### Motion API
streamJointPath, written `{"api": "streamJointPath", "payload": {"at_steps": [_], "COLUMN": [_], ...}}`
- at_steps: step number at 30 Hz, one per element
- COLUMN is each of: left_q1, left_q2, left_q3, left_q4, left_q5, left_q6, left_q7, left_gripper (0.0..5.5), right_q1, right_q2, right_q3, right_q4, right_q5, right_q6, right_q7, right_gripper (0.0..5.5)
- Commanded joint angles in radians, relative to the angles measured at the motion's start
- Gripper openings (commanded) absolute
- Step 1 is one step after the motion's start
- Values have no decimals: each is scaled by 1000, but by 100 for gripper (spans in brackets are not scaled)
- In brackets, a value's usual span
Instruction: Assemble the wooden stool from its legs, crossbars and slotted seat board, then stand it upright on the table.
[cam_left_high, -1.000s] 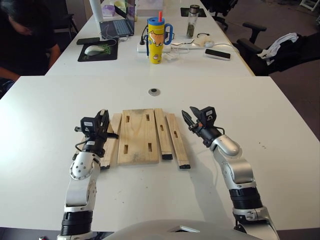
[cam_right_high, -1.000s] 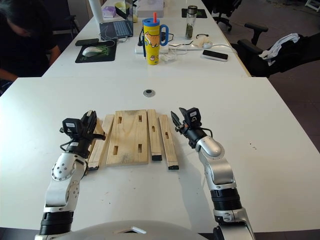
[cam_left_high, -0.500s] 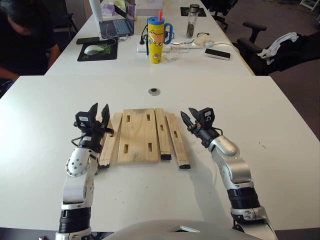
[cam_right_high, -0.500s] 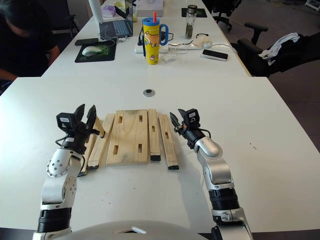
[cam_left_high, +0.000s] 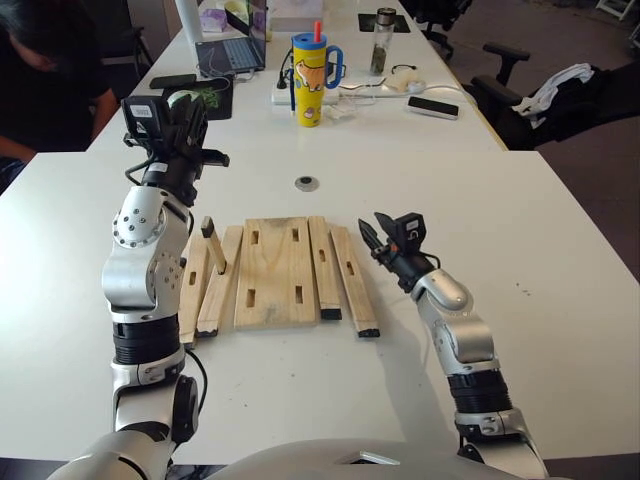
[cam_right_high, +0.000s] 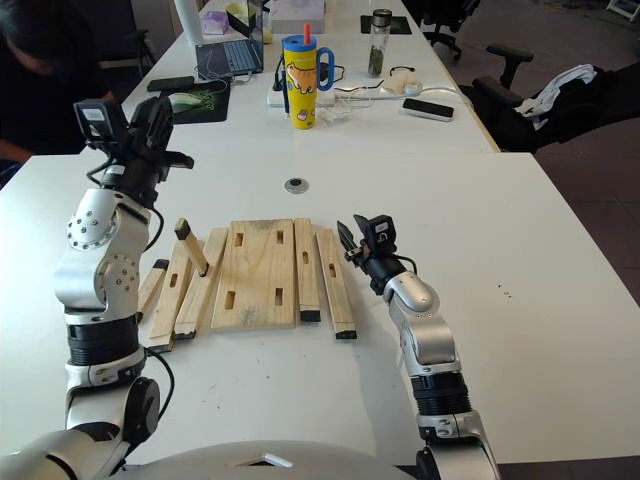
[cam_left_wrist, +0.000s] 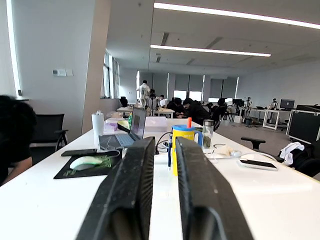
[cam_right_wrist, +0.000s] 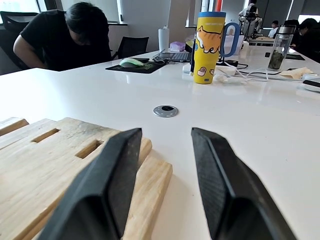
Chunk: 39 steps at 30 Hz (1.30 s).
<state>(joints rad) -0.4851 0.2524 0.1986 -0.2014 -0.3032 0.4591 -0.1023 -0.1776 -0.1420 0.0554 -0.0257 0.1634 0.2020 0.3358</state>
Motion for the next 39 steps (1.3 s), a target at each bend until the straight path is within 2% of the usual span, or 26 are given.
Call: {"api": "streamJointPath", "payload": {"at_steps": [1,8,15,19,23,31,39], "left_q1": [12,26,-59,143,317,175,54], "left_q2": [10,13,11,0,-6,-21,-27], "left_q3": [8,11,33,-32,-25,-18,77], "left_q4": [-7,-14,-38,45,89,53,-110], "left_q5": [-23,-20,-57,-34,-9,-33,-42], "left_q6": [61,98,72,139,135,87,-95], "left_q7": [-11,-10,-17,-57,-46,-39,27], "left_gripper": [4,2,2,2,2,2,2], "right_q1": [-9,10,6,-2,0,5,5], "right_q2": [6,11,16,24,20,18,19], "right_q3": [2,0,-2,3,2,2,3], "right_q4": [11,5,8,9,6,11,19], "right_q5": [-15,-18,-24,-26,-24,-28,-26], "right_q6": [-12,-20,-23,-24,-23,-25,-29], "right_q7": [-14,-32,-37,-39,-31,-32,-28], "right_gripper": [184,184,184,184,184,184,184]}}
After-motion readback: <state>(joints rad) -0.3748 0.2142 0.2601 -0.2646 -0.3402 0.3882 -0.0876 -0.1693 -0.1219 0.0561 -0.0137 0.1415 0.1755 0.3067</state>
